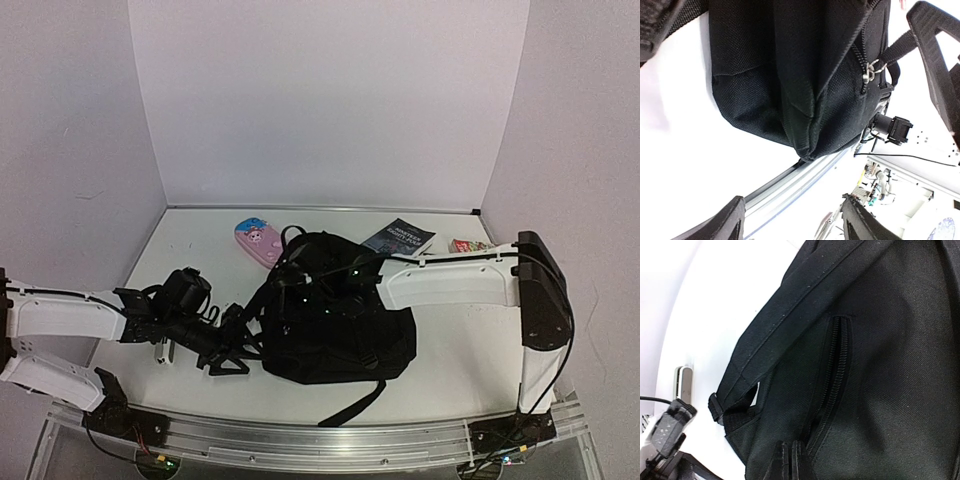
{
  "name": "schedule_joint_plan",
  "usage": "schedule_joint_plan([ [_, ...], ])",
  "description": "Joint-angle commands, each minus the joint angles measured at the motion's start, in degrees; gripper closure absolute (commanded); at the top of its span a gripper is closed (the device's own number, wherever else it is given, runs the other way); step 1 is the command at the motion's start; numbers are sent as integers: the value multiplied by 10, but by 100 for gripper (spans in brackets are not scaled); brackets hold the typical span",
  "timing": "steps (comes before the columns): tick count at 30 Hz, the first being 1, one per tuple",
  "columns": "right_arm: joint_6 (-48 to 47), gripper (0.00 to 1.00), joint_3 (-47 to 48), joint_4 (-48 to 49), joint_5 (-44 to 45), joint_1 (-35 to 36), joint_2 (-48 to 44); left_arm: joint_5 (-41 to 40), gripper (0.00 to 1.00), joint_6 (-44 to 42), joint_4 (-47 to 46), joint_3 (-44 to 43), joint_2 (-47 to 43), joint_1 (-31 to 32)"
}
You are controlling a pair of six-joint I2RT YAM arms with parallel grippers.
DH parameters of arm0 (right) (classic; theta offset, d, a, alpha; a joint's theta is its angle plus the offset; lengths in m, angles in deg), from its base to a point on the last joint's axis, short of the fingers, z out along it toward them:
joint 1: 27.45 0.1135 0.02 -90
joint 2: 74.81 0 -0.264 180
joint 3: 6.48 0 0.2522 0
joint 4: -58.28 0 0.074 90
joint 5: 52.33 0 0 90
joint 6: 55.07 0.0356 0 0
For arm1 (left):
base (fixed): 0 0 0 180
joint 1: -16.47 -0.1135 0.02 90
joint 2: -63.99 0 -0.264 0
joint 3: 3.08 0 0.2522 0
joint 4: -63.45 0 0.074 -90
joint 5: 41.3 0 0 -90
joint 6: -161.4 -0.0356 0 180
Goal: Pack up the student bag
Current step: Zip the student bag at the center of the board.
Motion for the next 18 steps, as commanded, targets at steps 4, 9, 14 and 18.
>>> schedule_joint_plan([
  [4, 13, 100, 15, 17, 32, 9, -12, 26, 32, 10, -84, -14, 40, 1],
  [9, 20, 100, 8, 17, 36, 12, -18, 30, 32, 6, -115, -27, 71, 2],
  [14, 20, 100, 12, 16, 37, 15, -18, 32, 32, 10, -153, -34, 102, 2],
  [18, 22, 100, 11, 16, 37, 16, -18, 24, 35, 8, -166, -48, 122, 1],
])
